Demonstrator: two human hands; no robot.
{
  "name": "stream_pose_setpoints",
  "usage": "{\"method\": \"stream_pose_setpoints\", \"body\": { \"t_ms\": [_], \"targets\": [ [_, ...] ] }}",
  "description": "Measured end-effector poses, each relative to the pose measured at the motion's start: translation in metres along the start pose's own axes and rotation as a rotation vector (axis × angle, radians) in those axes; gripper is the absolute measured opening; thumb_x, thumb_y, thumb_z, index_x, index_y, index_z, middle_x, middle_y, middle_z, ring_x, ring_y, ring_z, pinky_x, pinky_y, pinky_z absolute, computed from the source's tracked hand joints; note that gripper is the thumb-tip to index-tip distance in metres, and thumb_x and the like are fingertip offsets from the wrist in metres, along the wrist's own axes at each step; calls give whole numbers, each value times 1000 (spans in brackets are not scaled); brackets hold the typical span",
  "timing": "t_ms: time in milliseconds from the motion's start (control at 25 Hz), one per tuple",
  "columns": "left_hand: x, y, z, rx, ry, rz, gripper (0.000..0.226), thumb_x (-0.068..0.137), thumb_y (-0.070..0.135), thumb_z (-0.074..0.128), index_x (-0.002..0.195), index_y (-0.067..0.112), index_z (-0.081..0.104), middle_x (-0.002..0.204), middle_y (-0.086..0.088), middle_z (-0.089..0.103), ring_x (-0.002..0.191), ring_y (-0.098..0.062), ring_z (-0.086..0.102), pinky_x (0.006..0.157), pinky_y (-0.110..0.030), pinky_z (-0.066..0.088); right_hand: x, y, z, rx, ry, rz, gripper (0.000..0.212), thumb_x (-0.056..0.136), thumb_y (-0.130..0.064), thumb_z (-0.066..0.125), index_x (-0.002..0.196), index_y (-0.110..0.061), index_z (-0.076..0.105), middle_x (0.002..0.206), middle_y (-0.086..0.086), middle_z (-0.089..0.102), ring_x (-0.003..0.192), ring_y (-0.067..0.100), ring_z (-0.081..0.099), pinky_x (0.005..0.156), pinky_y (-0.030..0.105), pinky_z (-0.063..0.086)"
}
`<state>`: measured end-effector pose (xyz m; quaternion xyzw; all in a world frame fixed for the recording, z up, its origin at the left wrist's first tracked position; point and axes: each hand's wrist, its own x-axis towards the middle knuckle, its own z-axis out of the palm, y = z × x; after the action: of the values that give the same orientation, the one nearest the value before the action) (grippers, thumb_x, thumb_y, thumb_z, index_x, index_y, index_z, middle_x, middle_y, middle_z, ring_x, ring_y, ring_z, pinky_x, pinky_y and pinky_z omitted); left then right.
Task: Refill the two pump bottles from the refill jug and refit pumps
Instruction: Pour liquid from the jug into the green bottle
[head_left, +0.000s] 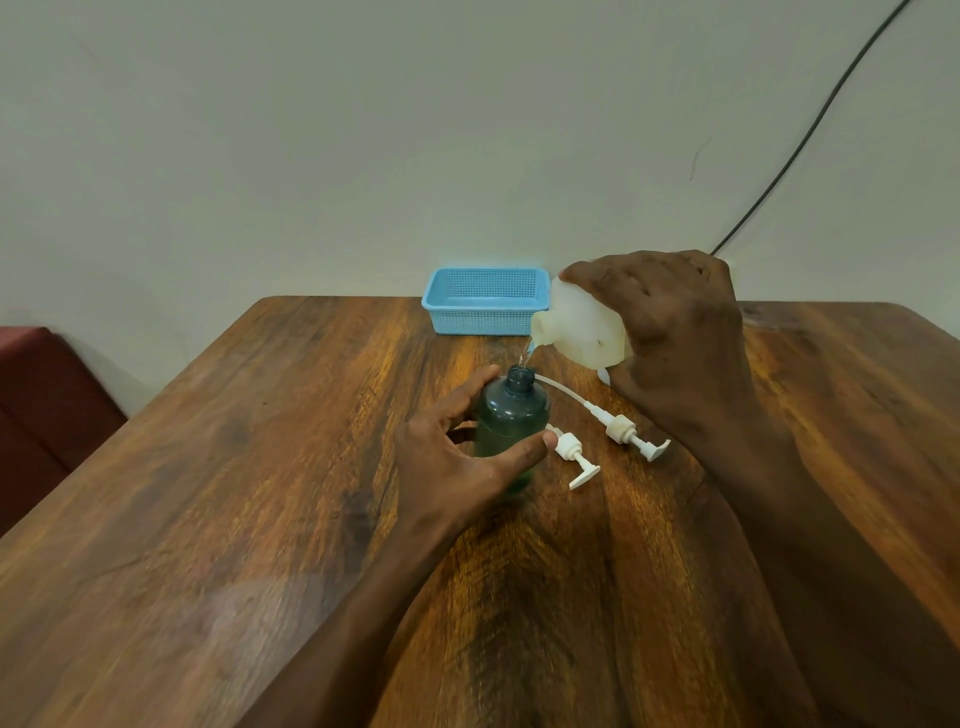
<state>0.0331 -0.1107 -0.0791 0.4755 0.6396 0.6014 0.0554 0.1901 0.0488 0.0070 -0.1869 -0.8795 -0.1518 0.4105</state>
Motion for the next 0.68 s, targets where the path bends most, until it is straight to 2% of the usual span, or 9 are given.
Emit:
{"method": "stream_pose_setpoints", "body": {
  "t_ms": [320,680],
  "targets": [
    [0,-2,0,6,-3,1,92,62,70,84,143,34,61,133,16,70,112,3,69,86,-17,60,0,2,2,-15,4,-2,87,64,-20,94,138,-22,49,130,18,66,112,44,63,102,60,46],
    [0,-3,2,-2,-19,0,93,61,70,84,144,33,61,133,18,69,112,5,68,85,-13,58,0,0,-1,-35,9,0,87,60,-20,95,137,-19,55,128,18,67,111,44,64,100,58,45]
  ]
}}
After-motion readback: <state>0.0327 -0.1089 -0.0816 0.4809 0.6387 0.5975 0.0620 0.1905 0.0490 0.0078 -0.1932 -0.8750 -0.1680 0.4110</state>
